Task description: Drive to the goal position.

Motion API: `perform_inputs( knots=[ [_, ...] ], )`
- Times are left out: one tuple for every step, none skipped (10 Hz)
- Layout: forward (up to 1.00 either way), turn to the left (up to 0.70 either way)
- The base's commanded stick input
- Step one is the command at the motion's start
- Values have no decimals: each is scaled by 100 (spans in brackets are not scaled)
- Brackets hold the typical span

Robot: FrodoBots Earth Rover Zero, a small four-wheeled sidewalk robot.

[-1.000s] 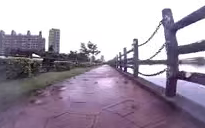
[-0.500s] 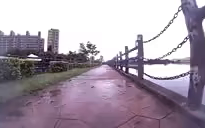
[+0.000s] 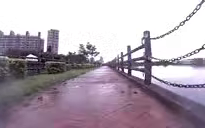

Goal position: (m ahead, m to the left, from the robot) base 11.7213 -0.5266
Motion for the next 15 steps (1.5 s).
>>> perform_inputs(
  knots=[
    [0, 0],
    [0, 0],
    [0, 0],
    [0, 0],
    [0, 0],
    [0, 0],
    [0, 0],
    [10, 0],
    [41, 0],
    [71, -1],
    [100, -1],
    [100, -1],
    [100, -1],
    [100, -1],
    [100, -1]
  ],
)
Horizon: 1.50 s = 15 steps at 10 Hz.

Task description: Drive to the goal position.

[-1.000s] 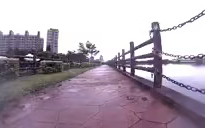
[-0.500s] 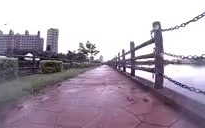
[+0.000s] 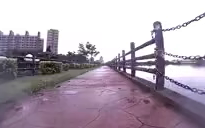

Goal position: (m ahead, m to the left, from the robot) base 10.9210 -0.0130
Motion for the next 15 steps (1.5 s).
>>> perform_inputs(
  knots=[
    [100, -1],
    [100, -1],
    [100, -1],
    [100, -1],
    [100, -1],
    [100, -1],
    [100, -1],
    [100, -1],
    [100, -1],
    [100, -1],
    [100, -1],
    [100, -1],
    [100, -1],
    [100, -1],
    [100, -1]
  ],
)
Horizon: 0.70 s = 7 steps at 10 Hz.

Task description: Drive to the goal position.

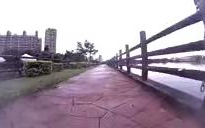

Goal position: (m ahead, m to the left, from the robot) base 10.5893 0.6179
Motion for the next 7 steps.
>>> perform_inputs(
  knots=[
    [100, -1],
    [100, -1],
    [100, -1],
    [100, -1],
    [100, -1],
    [100, -1],
    [100, -1]
  ],
)
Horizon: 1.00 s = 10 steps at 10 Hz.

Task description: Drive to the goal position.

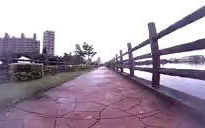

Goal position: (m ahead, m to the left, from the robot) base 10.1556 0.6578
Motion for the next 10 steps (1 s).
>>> perform_inputs(
  knots=[
    [100, -1],
    [100, -1],
    [100, -1],
    [100, -1],
    [100, -1],
    [100, -1],
    [100, -1],
    [100, -1],
    [100, 4],
    [100, 23]
  ],
)
